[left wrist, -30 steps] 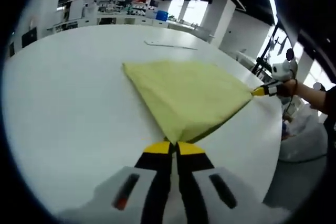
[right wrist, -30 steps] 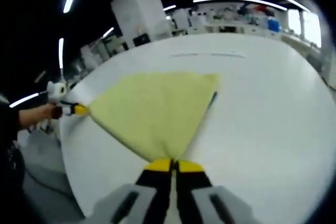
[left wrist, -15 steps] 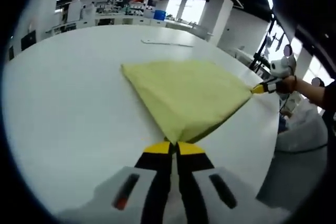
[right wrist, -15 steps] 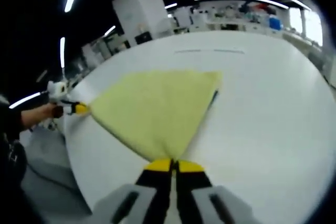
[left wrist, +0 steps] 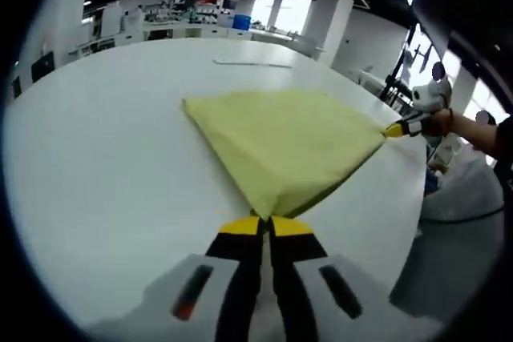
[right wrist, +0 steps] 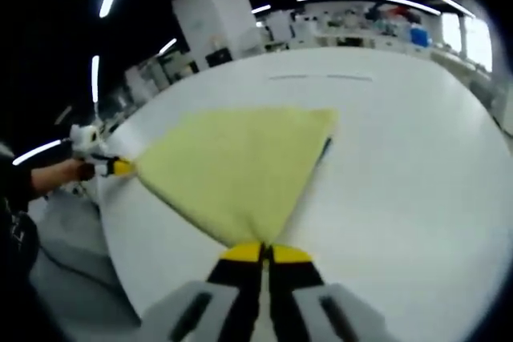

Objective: Fold the garment on the visible template until the final outline fits inside the template.

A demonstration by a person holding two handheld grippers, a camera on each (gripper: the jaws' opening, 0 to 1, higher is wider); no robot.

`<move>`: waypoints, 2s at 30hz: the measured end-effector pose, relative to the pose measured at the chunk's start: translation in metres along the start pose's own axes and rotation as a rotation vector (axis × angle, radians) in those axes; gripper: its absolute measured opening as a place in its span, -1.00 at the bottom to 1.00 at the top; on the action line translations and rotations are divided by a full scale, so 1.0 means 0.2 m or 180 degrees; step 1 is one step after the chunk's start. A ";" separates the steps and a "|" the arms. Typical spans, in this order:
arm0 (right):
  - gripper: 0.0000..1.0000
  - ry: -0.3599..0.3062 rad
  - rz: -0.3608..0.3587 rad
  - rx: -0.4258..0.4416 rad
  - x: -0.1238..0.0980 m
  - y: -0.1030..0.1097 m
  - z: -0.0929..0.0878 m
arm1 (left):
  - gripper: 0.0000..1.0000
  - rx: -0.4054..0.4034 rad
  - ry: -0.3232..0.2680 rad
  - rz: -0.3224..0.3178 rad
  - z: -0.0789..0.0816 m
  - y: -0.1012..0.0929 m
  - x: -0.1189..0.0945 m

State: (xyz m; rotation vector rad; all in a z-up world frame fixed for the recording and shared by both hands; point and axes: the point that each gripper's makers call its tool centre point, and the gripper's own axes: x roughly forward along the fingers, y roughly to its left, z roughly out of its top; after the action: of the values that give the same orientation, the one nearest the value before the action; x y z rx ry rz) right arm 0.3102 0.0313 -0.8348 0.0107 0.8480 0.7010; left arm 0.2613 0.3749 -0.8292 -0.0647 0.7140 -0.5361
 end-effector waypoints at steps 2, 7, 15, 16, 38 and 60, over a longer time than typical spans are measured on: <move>-1.00 -0.0004 -0.0010 0.0020 0.00 0.00 0.00 | -0.99 0.0003 0.0002 0.0019 -0.01 0.01 0.01; -1.00 -0.0009 -0.0050 0.0087 0.00 0.01 0.00 | -0.99 -0.0058 0.0027 0.0085 -0.01 0.02 0.01; -0.49 0.0030 -0.0208 0.0140 0.00 -0.01 -0.01 | -0.63 -0.0196 0.0004 0.0116 -0.01 0.04 -0.01; -0.40 0.0011 -0.0231 0.0121 0.00 -0.01 0.00 | -0.48 -0.0222 -0.0023 0.0123 0.00 0.04 -0.01; 0.65 -0.0262 -0.0029 -0.0215 -0.18 0.33 0.26 | 0.55 0.0064 -0.0288 0.0208 0.25 -0.10 -0.26; 0.99 -0.0363 -0.0095 -0.0473 -0.36 0.46 0.21 | 0.87 0.0001 -0.0489 0.0347 0.28 -0.20 -0.40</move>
State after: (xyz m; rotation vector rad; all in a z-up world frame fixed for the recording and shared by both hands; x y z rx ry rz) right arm 0.2555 0.0725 -0.7313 -0.0942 0.6843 0.7271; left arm 0.2290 0.3730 -0.7283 -0.0656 0.5639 -0.4218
